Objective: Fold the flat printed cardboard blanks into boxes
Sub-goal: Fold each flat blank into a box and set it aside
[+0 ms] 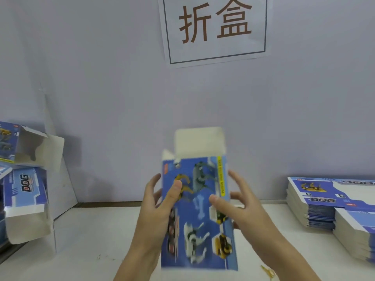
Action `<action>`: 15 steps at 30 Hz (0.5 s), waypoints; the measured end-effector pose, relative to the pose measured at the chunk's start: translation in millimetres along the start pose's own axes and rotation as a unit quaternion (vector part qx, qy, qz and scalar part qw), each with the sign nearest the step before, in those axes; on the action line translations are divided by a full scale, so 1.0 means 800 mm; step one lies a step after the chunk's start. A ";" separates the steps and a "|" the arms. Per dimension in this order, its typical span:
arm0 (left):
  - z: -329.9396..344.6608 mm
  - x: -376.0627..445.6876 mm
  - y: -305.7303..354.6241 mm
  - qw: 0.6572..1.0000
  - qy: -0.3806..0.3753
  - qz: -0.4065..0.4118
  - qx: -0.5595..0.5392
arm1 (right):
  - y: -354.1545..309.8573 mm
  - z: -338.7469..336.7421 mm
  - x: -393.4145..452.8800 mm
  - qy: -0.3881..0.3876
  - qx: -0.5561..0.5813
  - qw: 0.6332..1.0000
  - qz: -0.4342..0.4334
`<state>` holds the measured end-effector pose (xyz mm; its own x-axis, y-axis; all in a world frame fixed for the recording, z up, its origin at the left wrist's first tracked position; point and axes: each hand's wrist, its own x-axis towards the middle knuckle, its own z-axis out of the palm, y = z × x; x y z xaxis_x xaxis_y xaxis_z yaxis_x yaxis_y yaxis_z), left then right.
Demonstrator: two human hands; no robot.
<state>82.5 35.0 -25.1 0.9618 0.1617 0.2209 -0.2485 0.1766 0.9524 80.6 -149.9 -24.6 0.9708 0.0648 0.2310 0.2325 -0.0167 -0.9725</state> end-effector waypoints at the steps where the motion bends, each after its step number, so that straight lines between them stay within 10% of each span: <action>1: -0.003 0.000 0.002 1.000 -0.004 0.009 -0.008 | 0.001 0.002 -0.001 -0.042 -0.025 0.999 0.004; 5: -0.014 0.001 0.010 0.999 -0.003 0.032 0.005 | 0.006 0.001 -0.003 -0.110 -0.032 0.993 -0.007; 15: 0.025 -0.009 -0.004 0.996 -0.069 0.056 -0.021 | 0.006 0.008 0.001 -0.002 0.073 0.991 -0.109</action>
<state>78.8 14.1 -25.9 0.9335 0.0473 0.3555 -0.3574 0.2058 0.9110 82.2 -143.9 -29.4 0.8981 0.0550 0.4364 0.4255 0.1431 -0.8936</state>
